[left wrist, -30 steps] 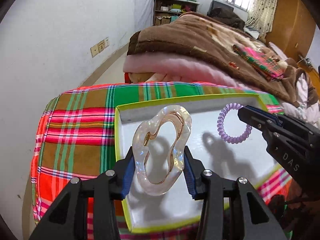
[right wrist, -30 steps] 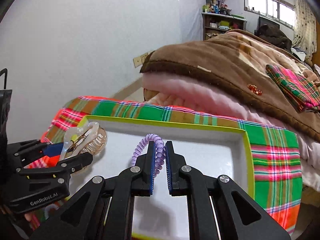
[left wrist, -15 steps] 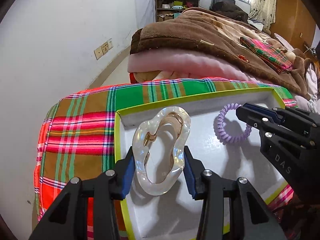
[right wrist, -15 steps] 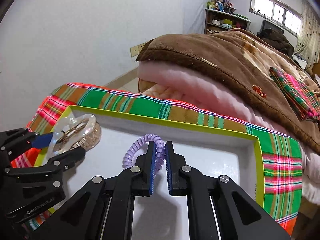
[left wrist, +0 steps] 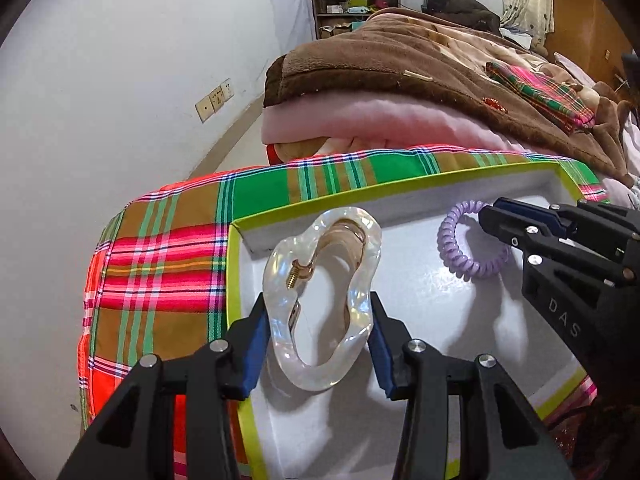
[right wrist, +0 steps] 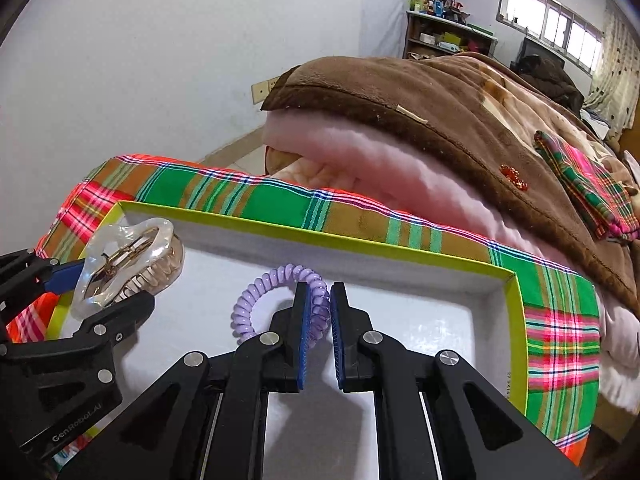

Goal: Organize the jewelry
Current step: 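Open the right tool releasing the lavender tie while the left tool releases the claw clip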

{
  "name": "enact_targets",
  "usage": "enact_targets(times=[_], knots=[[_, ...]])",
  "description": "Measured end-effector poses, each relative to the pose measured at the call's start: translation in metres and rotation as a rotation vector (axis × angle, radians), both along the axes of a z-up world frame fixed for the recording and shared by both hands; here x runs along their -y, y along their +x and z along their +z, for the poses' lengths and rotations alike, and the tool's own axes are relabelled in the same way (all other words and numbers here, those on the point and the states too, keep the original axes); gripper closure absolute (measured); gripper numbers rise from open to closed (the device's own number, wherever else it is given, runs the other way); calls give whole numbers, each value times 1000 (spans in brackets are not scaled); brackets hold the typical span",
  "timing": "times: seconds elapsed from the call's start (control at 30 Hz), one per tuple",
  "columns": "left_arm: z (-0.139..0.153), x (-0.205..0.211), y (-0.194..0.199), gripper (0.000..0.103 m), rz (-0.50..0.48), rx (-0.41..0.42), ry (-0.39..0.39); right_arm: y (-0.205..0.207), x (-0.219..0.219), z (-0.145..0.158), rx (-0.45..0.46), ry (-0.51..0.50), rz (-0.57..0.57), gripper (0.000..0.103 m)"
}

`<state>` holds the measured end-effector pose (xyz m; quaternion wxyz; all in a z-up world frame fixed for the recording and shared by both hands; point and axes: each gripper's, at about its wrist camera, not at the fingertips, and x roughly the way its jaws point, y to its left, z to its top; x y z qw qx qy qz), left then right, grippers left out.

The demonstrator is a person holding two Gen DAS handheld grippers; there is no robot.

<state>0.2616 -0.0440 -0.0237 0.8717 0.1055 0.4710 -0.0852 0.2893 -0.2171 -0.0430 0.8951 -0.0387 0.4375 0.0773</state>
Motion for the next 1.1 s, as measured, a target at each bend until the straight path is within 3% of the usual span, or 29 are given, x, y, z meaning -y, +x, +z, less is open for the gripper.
enact_targets(times=[0.17, 0.37, 0.43, 0.63, 0.67, 0.73, 1.1], knots=[[0, 2, 1, 53, -3, -6, -4, 1, 1, -1, -1, 3, 0, 93], [0, 2, 1, 50, -7, -11, -20, 1, 2, 0, 2, 10, -7, 85], [0, 2, 1, 50, -9, -15, -24, 0, 2, 0, 4, 12, -10, 78], [8, 0, -4, 45, -13, 3, -49, -7, 5, 8, 31, 28, -22, 76], [10, -1, -6, 45, -16, 7, -57, -9, 6, 10, 37, 29, -24, 74], [15, -2, -10, 44, -17, 18, -68, -15, 8, 16, 54, 43, -27, 60], [45, -17, -52, 42, -7, 88, -129, -65, 12, 56, 183, 43, -48, 60]])
